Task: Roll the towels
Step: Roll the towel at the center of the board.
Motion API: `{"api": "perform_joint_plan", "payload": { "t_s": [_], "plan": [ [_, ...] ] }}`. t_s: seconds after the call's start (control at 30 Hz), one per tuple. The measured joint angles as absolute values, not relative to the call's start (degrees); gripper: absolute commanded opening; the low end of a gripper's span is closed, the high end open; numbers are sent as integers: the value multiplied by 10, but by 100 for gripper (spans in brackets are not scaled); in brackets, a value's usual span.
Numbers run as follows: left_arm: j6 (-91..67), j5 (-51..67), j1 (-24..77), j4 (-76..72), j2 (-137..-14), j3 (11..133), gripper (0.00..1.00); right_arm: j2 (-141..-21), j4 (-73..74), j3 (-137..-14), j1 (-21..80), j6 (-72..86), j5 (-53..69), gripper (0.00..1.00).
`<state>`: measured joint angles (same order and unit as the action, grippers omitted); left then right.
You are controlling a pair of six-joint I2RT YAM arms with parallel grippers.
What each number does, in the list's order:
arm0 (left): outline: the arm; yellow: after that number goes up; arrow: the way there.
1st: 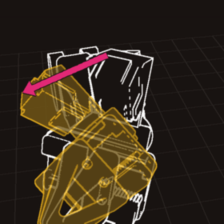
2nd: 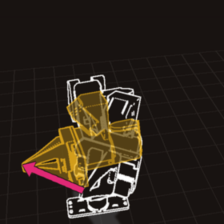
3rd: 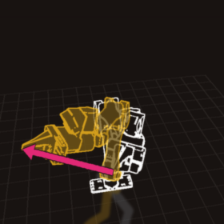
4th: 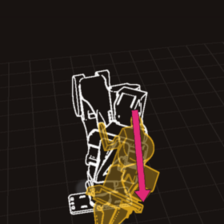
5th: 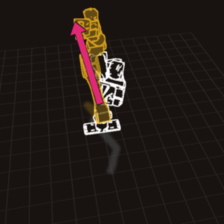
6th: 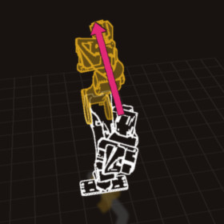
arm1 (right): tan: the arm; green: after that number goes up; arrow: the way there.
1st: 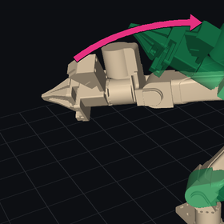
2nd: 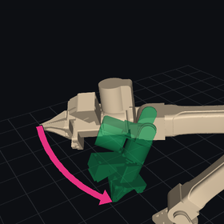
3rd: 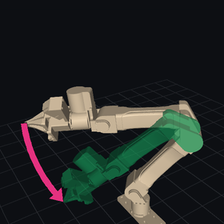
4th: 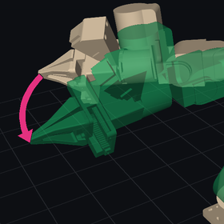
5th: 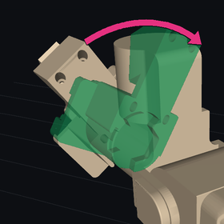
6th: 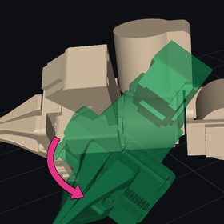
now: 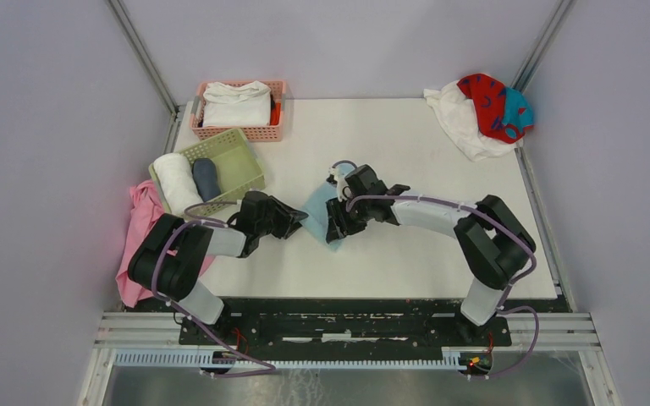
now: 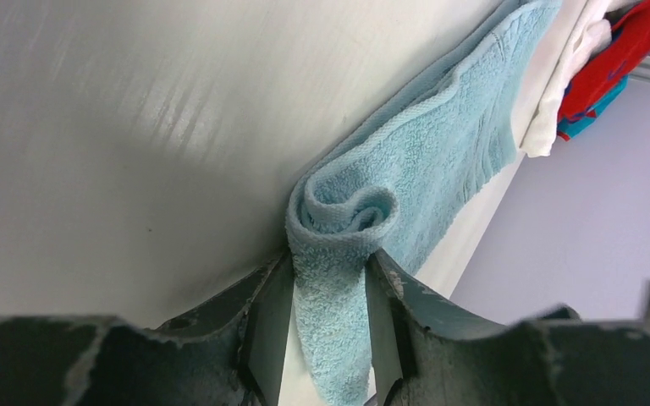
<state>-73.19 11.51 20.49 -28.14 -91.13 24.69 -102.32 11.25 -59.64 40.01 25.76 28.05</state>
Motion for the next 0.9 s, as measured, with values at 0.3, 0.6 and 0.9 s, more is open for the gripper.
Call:
{"api": "perform_joint_plan", "payload": {
  "t_s": [0.3, 0.6, 0.9],
  "plan": [
    [-732, 91, 219, -228, -911, 278, 45, -950, 178, -644, 540, 117, 54, 51],
    [-732, 86, 221, -212, -911, 285, 44, -1023, 164, -657, 598, 36, -82, 50],
    [-732, 78, 224, -207, -911, 289, 43, -1077, 141, -658, 601, 2, -157, 51]
  ]
}}
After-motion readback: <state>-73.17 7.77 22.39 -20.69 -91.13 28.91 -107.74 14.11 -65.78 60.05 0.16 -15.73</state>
